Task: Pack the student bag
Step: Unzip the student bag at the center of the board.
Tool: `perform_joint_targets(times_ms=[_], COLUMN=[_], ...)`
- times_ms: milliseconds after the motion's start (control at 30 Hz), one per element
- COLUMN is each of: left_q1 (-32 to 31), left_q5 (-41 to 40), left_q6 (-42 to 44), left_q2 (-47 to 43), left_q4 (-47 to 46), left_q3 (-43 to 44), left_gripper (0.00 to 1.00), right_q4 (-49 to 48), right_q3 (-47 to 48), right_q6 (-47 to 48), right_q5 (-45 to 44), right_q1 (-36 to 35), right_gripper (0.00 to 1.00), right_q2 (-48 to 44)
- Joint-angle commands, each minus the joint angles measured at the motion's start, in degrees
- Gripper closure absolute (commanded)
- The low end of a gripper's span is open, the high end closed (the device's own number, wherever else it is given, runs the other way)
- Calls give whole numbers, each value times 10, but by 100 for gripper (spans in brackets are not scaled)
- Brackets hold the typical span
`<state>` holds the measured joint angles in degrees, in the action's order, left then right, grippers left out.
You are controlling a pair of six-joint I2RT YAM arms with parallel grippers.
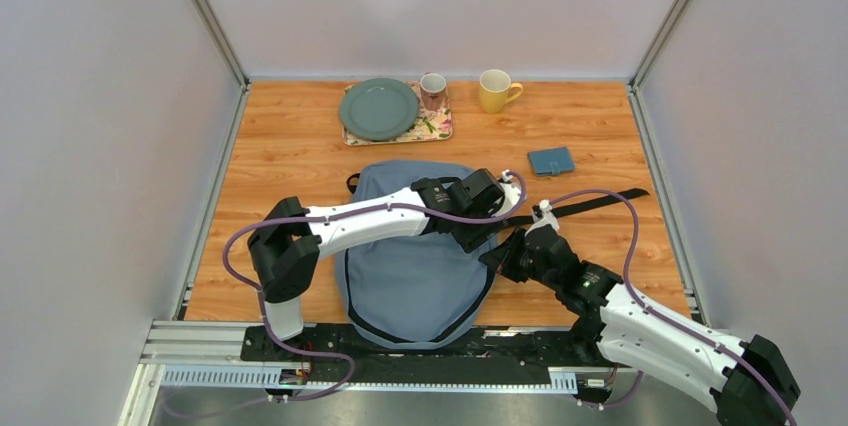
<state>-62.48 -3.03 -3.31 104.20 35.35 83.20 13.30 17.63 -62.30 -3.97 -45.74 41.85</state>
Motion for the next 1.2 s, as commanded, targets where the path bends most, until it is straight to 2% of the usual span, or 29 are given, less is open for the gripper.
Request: perform_joint_targets(times_ms=[0,267,433,533,633,667,767,967,1033,1133,1167], left_q1=[3,3,3,3,3,3,3,3,3,3,3], left_q5=[-48,-90,-94,-99,-94,-92,-88,-89,-92,-100,-101], left_q6=[24,22,17,10,5,5,1,-13,-13,-17,-18], left_q2=[2,12,17,18,19,19,20,-17,-41,-68,-74], left_q4=[-27,-28,-32,-32,-30,-30,-27,-44,-58,-70,-72], left_q3=[10,0,-3,-3,-3,-3,-3,-31,-44,-66,-69], left_gripper=[43,50,51,57,73,82,100,100,100,100,100], right_q4=[-8,2,14,22,24,26,28,43,50,62,68], right_q3=[17,18,18,18,17,16,17,22,28,41,46], right_q6=[4,5,3,2,0,0,-3,-4,-2,4,6], right_q5=[-24,-28,-32,-36,-38,-39,-39,-51,-54,-59,-61], right_q1=[0,0,-1,0,0,0,0,0,0,0,0], right_gripper=[100,100,100,100,100,100,100,100,97,77,65], right_q2=[-9,-23,-33,-37,-41,-41,-41,-41,-40,-41,-43])
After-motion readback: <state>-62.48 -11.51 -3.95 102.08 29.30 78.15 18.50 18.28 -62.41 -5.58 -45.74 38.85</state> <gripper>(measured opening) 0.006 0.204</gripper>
